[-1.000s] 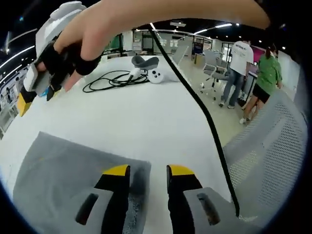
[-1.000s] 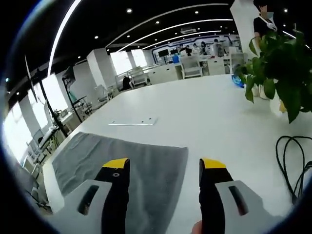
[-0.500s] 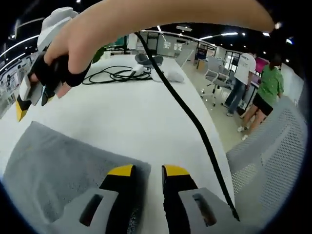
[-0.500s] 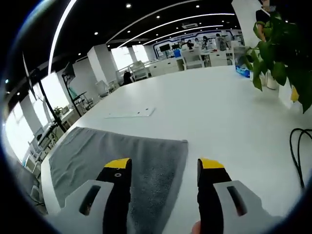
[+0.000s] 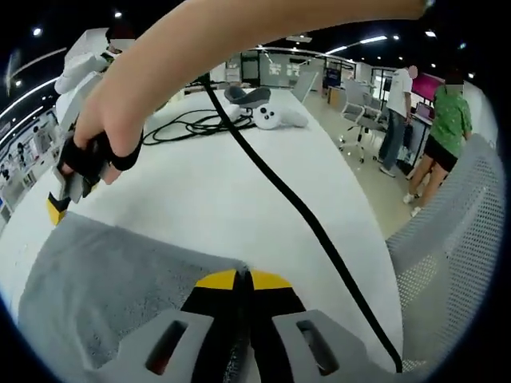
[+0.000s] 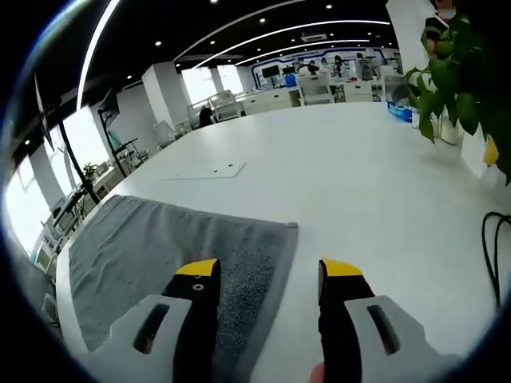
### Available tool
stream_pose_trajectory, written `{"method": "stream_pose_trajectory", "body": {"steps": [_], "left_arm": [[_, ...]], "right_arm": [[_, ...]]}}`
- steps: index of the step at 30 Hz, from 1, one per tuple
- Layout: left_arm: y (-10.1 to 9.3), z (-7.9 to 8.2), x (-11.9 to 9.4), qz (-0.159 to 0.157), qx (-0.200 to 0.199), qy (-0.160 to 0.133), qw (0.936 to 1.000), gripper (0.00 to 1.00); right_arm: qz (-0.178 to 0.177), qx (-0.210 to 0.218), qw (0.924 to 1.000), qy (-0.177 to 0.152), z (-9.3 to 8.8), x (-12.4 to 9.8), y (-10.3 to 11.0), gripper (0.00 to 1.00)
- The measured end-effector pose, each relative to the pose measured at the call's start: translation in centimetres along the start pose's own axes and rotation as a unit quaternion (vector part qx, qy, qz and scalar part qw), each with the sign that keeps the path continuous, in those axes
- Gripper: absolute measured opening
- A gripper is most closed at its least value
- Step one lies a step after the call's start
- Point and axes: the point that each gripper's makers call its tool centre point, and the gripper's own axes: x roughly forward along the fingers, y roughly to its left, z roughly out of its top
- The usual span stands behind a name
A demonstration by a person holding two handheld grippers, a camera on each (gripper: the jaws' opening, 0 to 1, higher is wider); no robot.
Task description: Fold the towel on the table until its edges align and the towel forms a compact rectangular stack.
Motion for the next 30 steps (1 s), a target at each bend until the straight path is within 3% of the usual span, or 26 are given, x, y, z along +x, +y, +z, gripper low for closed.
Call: {"method": "stream_pose_trajectory", "body": {"steps": [3,11,16,18,20,22,28,30], "left_arm": [[0.1,0.0,-0.1,-0.005,-0.019,-0.009,0.9998,0.03],[0.0,0.1,-0.1,-0.004,-0.009,-0.011,0.9999,0.03],[-0.1,0.1,-0.1,-0.007,0.004,-0.016,0.9998,0.04],[-0.1,0.1,0.0,-0.009,0.003,-0.017,0.9998,0.04],[-0.1,0.1,0.0,-0.01,0.002,-0.017,0.9998,0.04],[-0.1,0.1,0.0,-0.01,0.009,-0.017,0.9998,0.04],[-0.1,0.1,-0.1,-0.016,0.01,-0.022,0.9996,0.04],[-0.2,0.1,-0.1,-0.014,0.011,-0.022,0.9996,0.04]], "right_arm": [[-0.001,-0.002,1.0,0.004,-0.1,0.6,-0.3,0.42],[-0.021,-0.002,0.9996,-0.018,1.6,2.2,-1.7,0.34],[-0.029,-0.009,0.9995,-0.012,1.2,3.2,-2.0,0.31],[-0.051,-0.021,0.9984,0.009,0.3,3.2,-2.5,0.27],[-0.057,-0.081,0.995,0.015,0.6,3.7,-3.1,0.23],[-0.057,-0.099,0.9934,0.013,0.6,4.1,-3.0,0.23],[-0.039,-0.103,0.9939,-0.002,0.6,4.3,-2.4,0.15],[-0.028,-0.107,0.9939,0.003,0.7,4.5,-1.9,0.08]]}}
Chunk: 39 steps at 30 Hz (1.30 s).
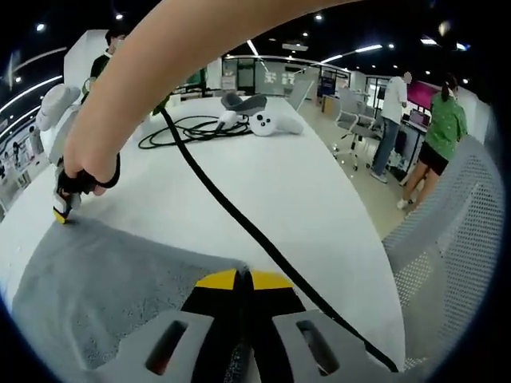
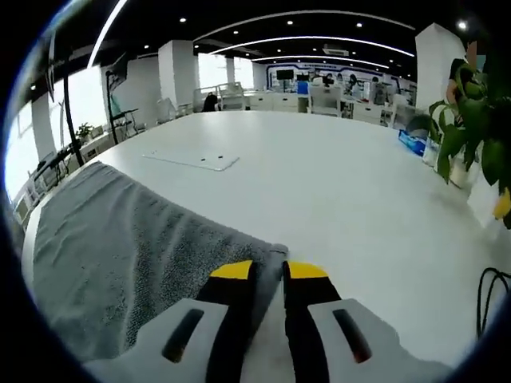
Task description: Fold the towel on the table until its edges align and the towel forms a compact rectangular stack.
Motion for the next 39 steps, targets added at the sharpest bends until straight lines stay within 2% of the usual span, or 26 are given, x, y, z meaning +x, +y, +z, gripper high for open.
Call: {"method": "stream_pose_trajectory", "body": {"steps": [5,12,14,15,20,23,25,29,35,39], "left_arm": [[0.0,0.0,-0.1,0.002,-0.002,-0.001,1.0,0.04],[0.1,0.0,-0.1,0.002,-0.008,-0.003,1.0,0.04],[0.1,0.0,-0.1,-0.001,-0.018,-0.004,0.9998,0.03],[0.1,0.0,-0.1,-0.005,-0.048,-0.006,0.9988,0.03],[-0.3,0.1,-0.5,-0.01,-0.04,0.002,0.9992,0.03],[-0.6,0.7,-1.3,-0.011,-0.047,-0.007,0.9988,0.03],[-0.3,2.0,-2.2,-0.002,-0.063,-0.032,0.9975,0.03],[0.1,3.6,-3.6,0.014,-0.058,-0.052,0.9969,0.03],[0.9,5.3,-5.9,0.036,-0.067,-0.081,0.9938,0.03],[0.8,7.1,-7.5,0.042,-0.078,-0.11,0.99,0.03]], "right_arm": [[-0.008,-0.001,1.0,0.006,0.1,0.7,-0.2,0.02],[-0.015,-0.001,0.9998,0.016,0.4,0.6,0.2,0.0],[-0.011,0.006,0.9997,0.02,0.4,0.4,0.3,0.0],[-0.01,0.011,0.9995,0.027,0.3,0.2,0.4,0.0],[-0.003,0.023,0.9997,0.005,1.5,-1.4,1.0,0.0],[0.003,0.031,0.9995,-0.006,2.2,-2.1,1.2,0.0],[0.01,0.042,0.9989,-0.017,2.7,-2.6,1.5,0.0],[0.025,0.053,0.9977,-0.034,3.6,-3.7,2.0,0.0],[0.044,0.089,0.9925,-0.071,5.9,-5.6,2.3,0.0],[0.049,0.107,0.9883,-0.098,7.9,-7.3,2.2,0.0]]}}
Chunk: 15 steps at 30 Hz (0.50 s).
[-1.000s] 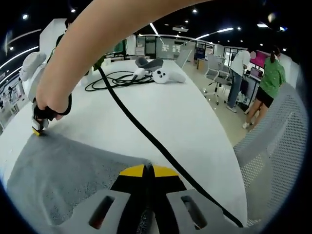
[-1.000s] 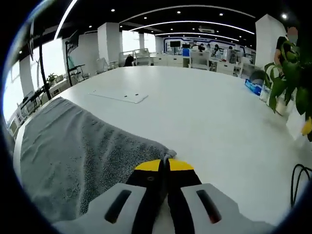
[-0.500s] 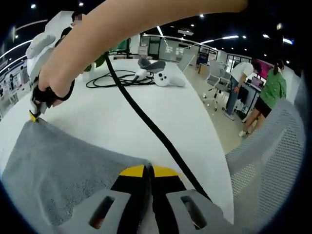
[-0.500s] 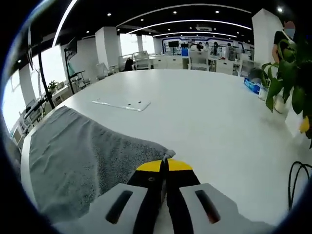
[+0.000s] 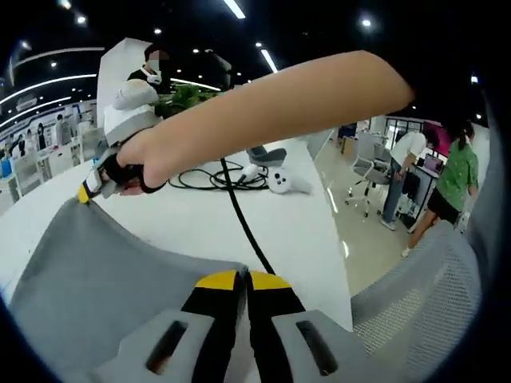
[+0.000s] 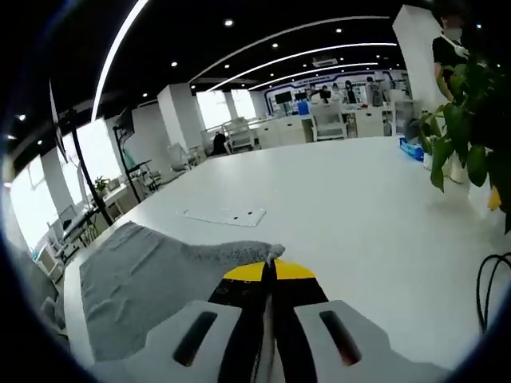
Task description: Fold the towel on the table until its edges align and the towel forms a compact rectangular stack.
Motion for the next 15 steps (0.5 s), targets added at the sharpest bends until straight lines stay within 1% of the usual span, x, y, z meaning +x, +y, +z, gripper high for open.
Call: {"method": "stream_pose_trajectory", "body": {"steps": [1,3,5,8,10,14,15], "left_arm": [[-0.2,0.5,-0.3,0.001,0.006,-0.006,1.0,0.03],[-0.4,1.0,-0.6,0.006,0.018,-0.009,0.9998,0.03],[-0.5,1.5,-1.0,0.009,0.02,-0.012,0.9997,0.03],[-0.9,3.1,-1.9,0.013,0.019,-0.031,0.9992,0.03],[-1.2,4.2,-2.4,0.015,0.023,-0.043,0.9987,0.03],[-2.0,6.1,-3.3,0.014,0.036,-0.06,0.9974,0.03],[-2.3,7.0,-3.6,0.012,0.041,-0.07,0.9967,0.03]], "right_arm": [[0.002,0.005,1.0,-0.008,0.6,-0.4,0.2,0.0],[0.006,0.016,0.9997,-0.02,1.6,-1.0,0.6,0.0],[0.011,0.017,0.9995,-0.026,2.2,-1.5,0.9,0.0],[0.016,0.01,0.9993,-0.032,3.0,-2.4,1.6,0.0],[0.019,0.015,0.999,-0.037,3.5,-3.0,1.8,0.0],[0.022,0.019,0.9985,-0.047,4.4,-4.5,2.0,0.0],[0.021,0.019,0.9984,-0.049,4.6,-4.9,2.0,0.0]]}}
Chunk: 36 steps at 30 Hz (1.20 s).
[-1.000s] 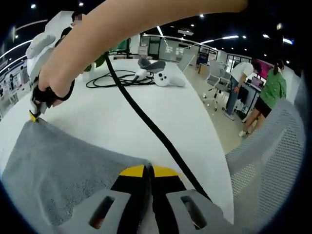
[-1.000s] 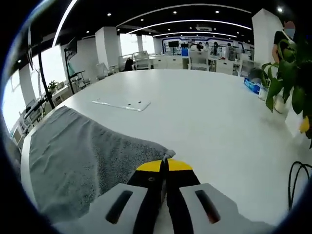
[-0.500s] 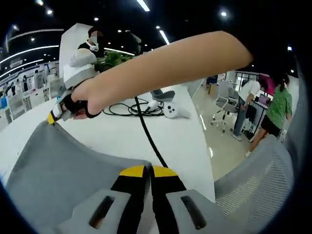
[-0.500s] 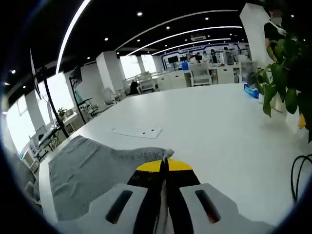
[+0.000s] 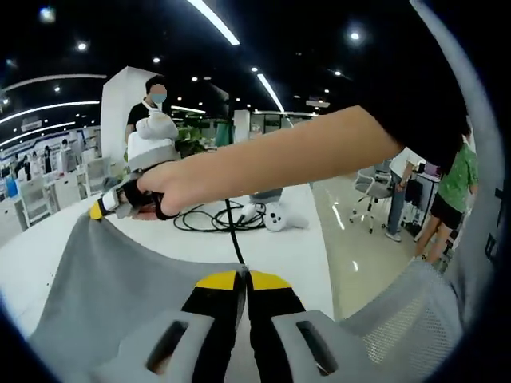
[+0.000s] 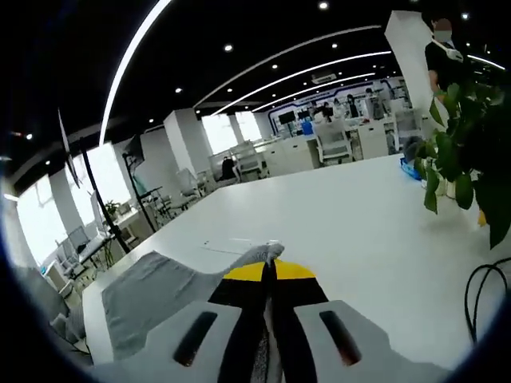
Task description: Fold the towel on the table until its edges align and the towel forms a compact rectangular stack.
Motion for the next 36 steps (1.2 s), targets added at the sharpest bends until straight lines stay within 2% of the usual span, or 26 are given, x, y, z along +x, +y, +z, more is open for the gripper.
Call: {"method": "stream_pose_trajectory", "body": {"steps": [6,9,15,19,25,35,36], "left_arm": [[-1.5,3.4,-0.2,-0.012,0.01,-0.037,0.9992,0.03],[-2.9,5.1,0.1,-0.026,0.017,-0.056,0.9979,0.03],[-5.6,7.3,0.1,-0.051,0.03,-0.079,0.9951,0.04],[-6.4,8.3,-0.3,-0.059,0.034,-0.089,0.9937,0.04],[-6.0,10.0,-2.0,-0.052,0.043,-0.108,0.9919,0.04],[-3.2,12.0,-7.3,0.009,0.047,-0.133,0.9899,0.04],[-2.6,12.2,-8.3,0.021,0.043,-0.138,0.9893,0.04]], "right_arm": [[-0.019,0.01,0.9994,-0.026,2.1,-2.5,-0.7,0.0],[-0.029,0.023,0.9983,-0.044,3.2,-3.6,-1.1,0.0],[-0.042,0.026,0.9968,-0.063,5.0,-5.6,-1.3,0.0],[-0.049,0.026,0.9959,-0.072,6.2,-6.4,-1.1,0.0],[-0.047,0.019,0.9955,-0.081,7.5,-6.6,0.3,0.0],[-0.028,0.014,0.9955,-0.089,9.6,-5.1,3.7,0.0],[-0.022,0.013,0.9956,-0.091,10.0,-4.8,4.6,0.0]]}}
